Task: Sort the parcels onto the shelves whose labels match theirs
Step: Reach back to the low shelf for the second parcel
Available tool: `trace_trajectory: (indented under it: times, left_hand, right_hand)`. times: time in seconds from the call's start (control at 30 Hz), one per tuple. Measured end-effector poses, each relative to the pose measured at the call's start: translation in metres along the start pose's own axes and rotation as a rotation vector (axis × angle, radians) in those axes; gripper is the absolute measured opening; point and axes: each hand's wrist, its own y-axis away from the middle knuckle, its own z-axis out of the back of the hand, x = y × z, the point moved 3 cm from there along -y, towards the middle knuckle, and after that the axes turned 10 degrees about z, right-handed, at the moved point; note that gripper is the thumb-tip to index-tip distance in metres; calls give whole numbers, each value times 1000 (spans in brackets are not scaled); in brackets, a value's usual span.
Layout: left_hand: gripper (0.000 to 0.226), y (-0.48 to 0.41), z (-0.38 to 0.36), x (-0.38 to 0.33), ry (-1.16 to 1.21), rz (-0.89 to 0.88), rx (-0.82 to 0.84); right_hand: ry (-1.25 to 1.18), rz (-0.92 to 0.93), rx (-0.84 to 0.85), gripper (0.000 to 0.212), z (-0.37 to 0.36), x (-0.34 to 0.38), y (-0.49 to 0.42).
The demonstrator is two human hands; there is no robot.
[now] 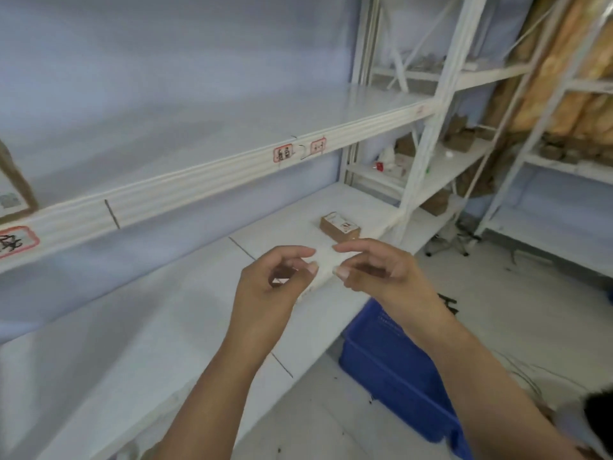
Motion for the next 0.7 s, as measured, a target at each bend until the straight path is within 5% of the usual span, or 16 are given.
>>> trace_trajectory:
  times: [0.7]
  left_hand:
    - [17, -77, -262, 78, -63, 314, -16]
  right_hand:
    - [74, -213, -33, 22, 253, -151, -25]
